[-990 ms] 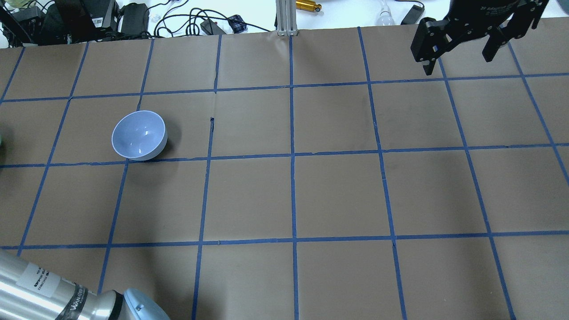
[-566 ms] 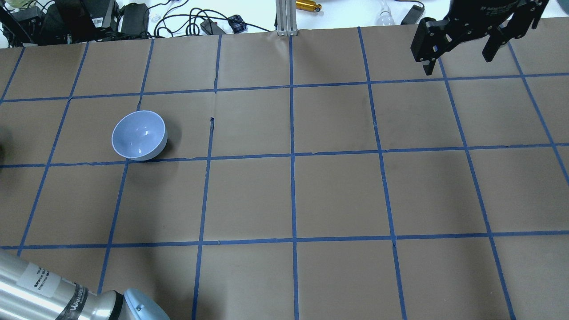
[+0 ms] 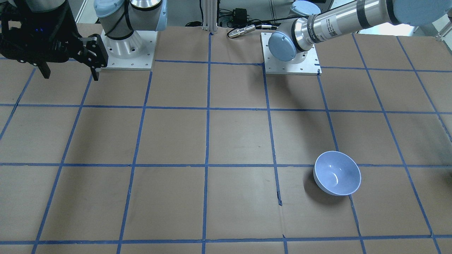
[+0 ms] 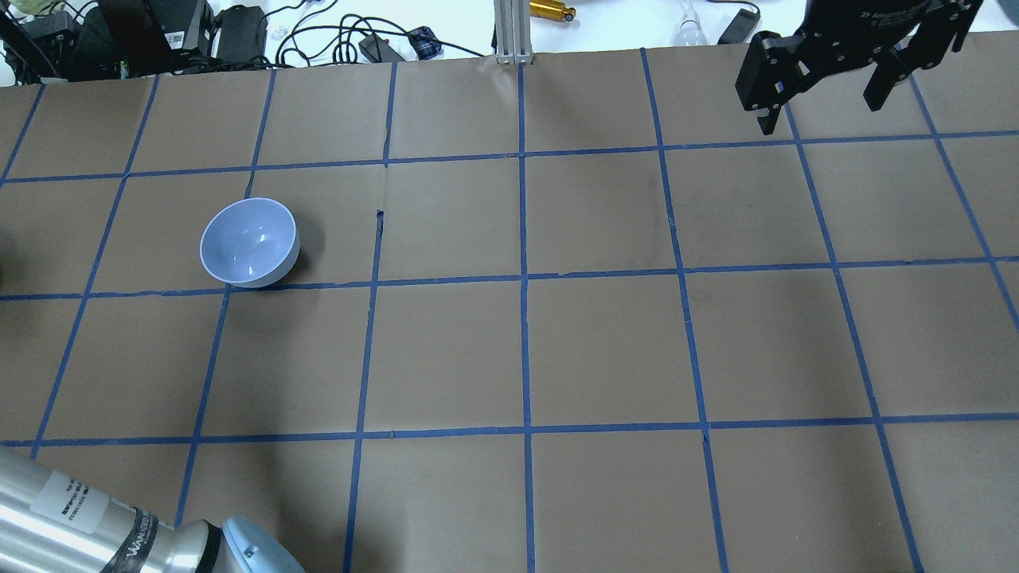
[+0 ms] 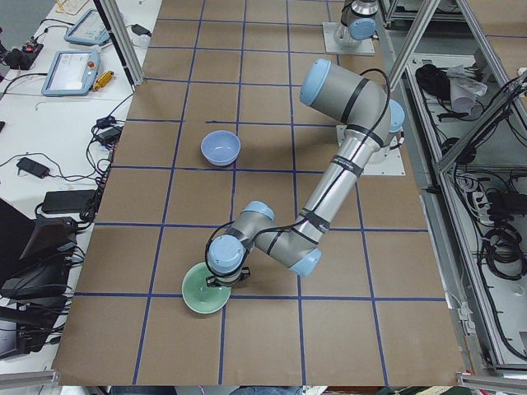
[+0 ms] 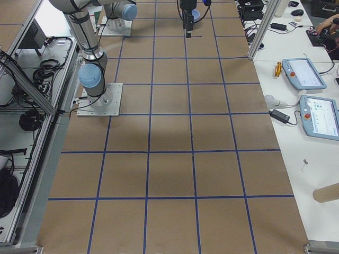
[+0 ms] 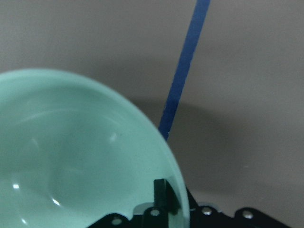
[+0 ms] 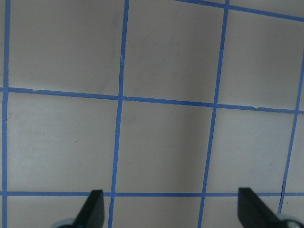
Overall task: Stack green bowl on blue bowl
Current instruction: 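Close the left gripper on the mint-green bowl rim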
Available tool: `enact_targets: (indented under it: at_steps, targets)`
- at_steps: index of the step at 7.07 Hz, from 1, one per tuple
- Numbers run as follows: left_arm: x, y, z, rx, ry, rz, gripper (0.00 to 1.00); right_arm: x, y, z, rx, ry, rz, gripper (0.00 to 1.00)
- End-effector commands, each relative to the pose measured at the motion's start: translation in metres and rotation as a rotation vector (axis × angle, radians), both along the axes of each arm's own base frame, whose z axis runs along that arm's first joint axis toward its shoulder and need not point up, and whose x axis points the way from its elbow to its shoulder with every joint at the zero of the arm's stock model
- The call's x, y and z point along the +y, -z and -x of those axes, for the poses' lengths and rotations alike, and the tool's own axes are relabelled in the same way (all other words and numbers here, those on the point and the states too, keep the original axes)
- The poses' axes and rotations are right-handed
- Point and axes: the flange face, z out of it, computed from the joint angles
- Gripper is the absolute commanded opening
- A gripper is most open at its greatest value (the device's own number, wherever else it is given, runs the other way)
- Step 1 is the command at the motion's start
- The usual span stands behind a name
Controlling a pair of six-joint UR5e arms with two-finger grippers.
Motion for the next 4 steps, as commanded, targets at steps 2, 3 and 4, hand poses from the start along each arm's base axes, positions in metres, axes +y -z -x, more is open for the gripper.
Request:
enact_targets:
  at_steps: [2, 3, 4]
  targets:
    - [-0.0007, -0.0024, -0.0004, -0.009, 0.007, 0.007, 0.00, 0.0000, 0.0000, 0.0000, 0.000, 0.000, 0.000, 1.00]
    - [-0.0007, -0.0026, -0.0005, -0.010, 0.010, 0.008, 0.00, 0.0000, 0.0000, 0.0000, 0.000, 0.000, 0.000, 1.00]
    - [-0.0007, -0.0026, -0.0005, -0.010, 0.010, 0.008, 0.00, 0.0000, 0.0000, 0.0000, 0.000, 0.000, 0.000, 1.00]
